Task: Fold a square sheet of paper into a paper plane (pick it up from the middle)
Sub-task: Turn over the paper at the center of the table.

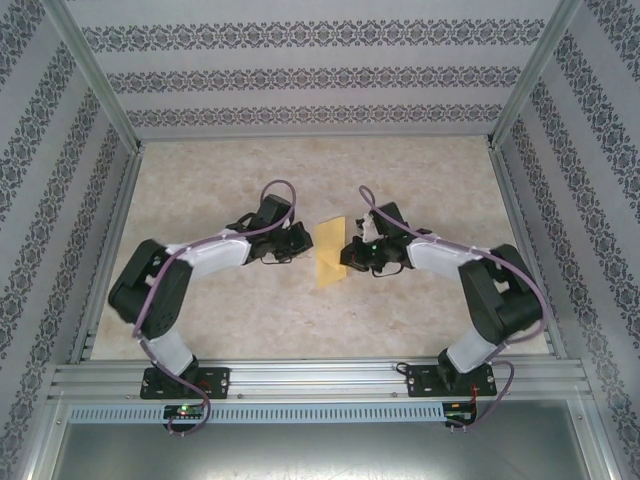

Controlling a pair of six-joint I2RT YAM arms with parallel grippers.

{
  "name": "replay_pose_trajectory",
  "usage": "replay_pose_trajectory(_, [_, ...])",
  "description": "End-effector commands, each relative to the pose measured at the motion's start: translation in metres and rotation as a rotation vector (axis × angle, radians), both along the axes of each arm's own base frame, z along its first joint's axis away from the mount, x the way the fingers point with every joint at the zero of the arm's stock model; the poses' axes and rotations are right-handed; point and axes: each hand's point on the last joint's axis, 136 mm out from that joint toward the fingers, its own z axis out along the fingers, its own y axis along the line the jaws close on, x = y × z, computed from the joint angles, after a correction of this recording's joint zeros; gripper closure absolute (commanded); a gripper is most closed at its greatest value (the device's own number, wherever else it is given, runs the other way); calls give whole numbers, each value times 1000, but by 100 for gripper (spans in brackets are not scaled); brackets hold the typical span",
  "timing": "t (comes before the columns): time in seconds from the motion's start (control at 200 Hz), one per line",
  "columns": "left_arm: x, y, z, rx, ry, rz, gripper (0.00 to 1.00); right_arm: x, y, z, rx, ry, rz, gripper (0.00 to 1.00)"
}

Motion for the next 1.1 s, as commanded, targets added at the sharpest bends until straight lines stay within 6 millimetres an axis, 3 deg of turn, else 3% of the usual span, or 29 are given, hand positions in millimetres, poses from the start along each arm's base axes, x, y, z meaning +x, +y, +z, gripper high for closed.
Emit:
replay_pose_trajectory(0.0, [-1, 29, 22, 116, -105, 72, 90, 3, -25, 39, -158, -119, 11, 98])
replay_pose_trajectory(0.24, [-10, 87, 46, 246, -203, 283, 88, -6, -107, 83, -904, -279, -9, 100])
replay_pose_trajectory(0.32, [-15, 108, 50, 290, -215, 359, 88, -6, -119, 95, -1056, -315, -32, 100])
replay_pose_trajectory(0.43, [-23, 134, 54, 335, -222, 454, 88, -7, -113, 98, -1134, -358, -24, 100])
replay_pose_trajectory(0.565, [-35, 162, 60, 386, -234, 553, 87, -10, -95, 73, -1206, -290, 65, 100])
replay_pose_trajectory(0.749, [-47, 183, 65, 394, -264, 617, 85, -12, -58, 27, -1292, -186, 192, 100])
replay_pose_trajectory(0.949, [-57, 196, 72, 387, -296, 646, 81, -22, 23, -14, -1082, -100, 302, 96])
replay_pose_trajectory(1.049, [-60, 198, 74, 378, -299, 649, 81, -32, 78, -20, -806, -62, 344, 75])
replay_pose_trajectory(1.094, [-60, 198, 75, 375, -299, 646, 81, -35, 98, -16, -678, -64, 363, 70])
